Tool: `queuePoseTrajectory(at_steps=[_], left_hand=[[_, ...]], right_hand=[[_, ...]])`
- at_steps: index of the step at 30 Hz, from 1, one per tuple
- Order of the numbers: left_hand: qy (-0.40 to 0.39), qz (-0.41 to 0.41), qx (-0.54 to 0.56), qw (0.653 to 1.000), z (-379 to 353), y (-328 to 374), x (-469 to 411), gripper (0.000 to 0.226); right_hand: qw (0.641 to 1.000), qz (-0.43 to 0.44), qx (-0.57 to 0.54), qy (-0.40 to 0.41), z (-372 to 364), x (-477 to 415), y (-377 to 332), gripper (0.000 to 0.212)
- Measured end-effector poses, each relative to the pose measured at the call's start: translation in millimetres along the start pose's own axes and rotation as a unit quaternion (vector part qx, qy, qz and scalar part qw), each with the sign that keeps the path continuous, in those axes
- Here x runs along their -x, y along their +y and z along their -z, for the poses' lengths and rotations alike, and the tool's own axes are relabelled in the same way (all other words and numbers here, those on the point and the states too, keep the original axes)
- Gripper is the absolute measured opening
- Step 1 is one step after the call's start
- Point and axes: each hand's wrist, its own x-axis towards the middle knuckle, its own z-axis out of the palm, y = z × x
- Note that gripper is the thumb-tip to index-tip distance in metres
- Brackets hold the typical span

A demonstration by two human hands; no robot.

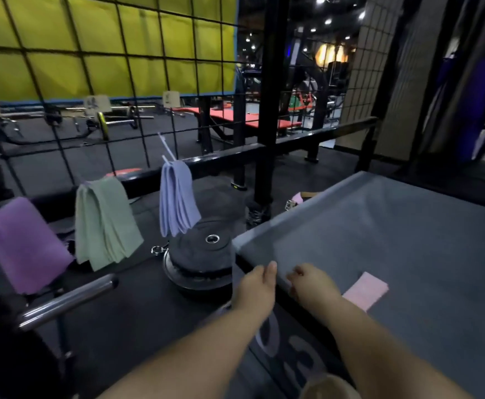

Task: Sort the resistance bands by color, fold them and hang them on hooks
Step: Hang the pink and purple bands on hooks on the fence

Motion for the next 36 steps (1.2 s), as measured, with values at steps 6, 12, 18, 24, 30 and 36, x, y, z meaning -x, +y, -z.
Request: queuePoseTrajectory(at_steps=[6, 12, 18, 24, 30, 36], left_hand=[[-0.121, -0.019, -0.108, 0.987, -54, 27, -8, 0.036], [-0.167, -0.029, -0.175, 0.970, -86, 40, -7, 0.034], [-0.191, -0.020, -0.180, 0.965, -103, 49, -6, 0.036], [-0.187, -0.002, -0.115, 0.976, -111, 54, -10, 0.022], [-0.184, 0.017, -0.024, 0.982, -113, 56, -10, 0.019], [-0.151, 0.006, 0.105, 0.983, -99, 67, -11, 0.007]], right_hand=[[0.994, -0.063, 0.060, 0.071, 38, 5, 44, 0.019], [0.985, -0.103, 0.138, 0.029, 75, 19, 94, 0.030], [0.967, -0.144, 0.204, -0.057, 77, 30, 105, 0.021], [0.976, -0.155, 0.149, -0.041, 74, 25, 102, 0.031], [0.979, -0.203, 0.007, -0.031, 67, 29, 99, 0.031], [0.959, -0.203, -0.188, 0.052, 67, 24, 90, 0.031]])
